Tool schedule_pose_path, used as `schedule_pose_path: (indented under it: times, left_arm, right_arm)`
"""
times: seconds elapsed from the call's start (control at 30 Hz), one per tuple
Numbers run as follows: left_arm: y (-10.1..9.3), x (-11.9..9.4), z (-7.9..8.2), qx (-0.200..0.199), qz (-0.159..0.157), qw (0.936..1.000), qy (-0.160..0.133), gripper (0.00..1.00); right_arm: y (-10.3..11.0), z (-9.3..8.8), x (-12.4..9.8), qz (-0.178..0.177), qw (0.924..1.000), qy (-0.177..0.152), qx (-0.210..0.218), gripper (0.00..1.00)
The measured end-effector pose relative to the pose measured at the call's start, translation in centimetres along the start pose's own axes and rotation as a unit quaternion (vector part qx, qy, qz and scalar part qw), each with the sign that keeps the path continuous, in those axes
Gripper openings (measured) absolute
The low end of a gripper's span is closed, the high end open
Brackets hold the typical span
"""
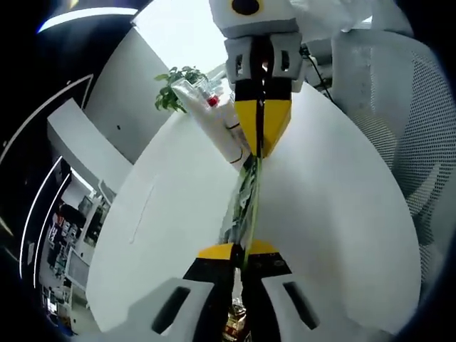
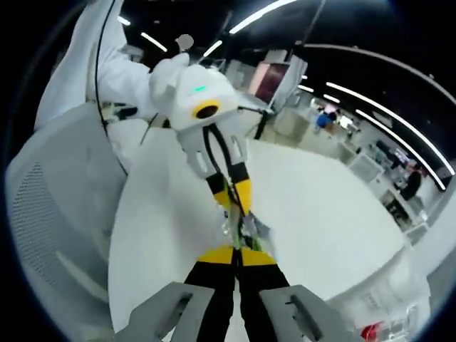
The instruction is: Arrange the skincare products in the storage area until every visible bottle or jar stands upright without overlapping.
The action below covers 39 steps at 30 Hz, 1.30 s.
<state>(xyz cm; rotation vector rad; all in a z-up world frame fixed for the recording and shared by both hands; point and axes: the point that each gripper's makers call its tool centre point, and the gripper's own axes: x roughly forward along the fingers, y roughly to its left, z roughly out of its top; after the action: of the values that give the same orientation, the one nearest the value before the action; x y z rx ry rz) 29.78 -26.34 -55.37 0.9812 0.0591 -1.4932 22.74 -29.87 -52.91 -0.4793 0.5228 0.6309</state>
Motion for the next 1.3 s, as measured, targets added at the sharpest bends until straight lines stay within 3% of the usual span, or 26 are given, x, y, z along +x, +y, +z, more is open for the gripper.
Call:
schedule_pose_path:
  times: [0.27, 0.4, 0.63, 1.3]
  left_arm:
    - [-0.9, 1.0, 0.7, -0.012, -0.017, 0.9998, 0.003, 0.04]
    - [-1.5, 1.7, 0.7, -0.022, -0.028, 0.9993, 0.009, 0.04]
    - [-2.0, 2.8, 0.8, -0.070, -0.043, 0.9965, 0.013, 0.05]
    - [-4.1, 5.0, 0.8, -0.057, -0.071, 0.9955, 0.025, 0.13]
  right_arm:
    - [0.3, -1.5, -0.3, -0.009, 0.9996, 0.017, 0.022, 0.00]
    - [0.1, -2.9, -0.1, -0.008, 0.9971, 0.027, 0.071, 0.00]
    - [0.3, -4.2, -0.3, -0.016, 0.9944, 0.043, 0.096, 0.00]
    - [0.2, -8.3, 0.1, -0.020, 0.9858, 0.095, 0.137, 0.00]
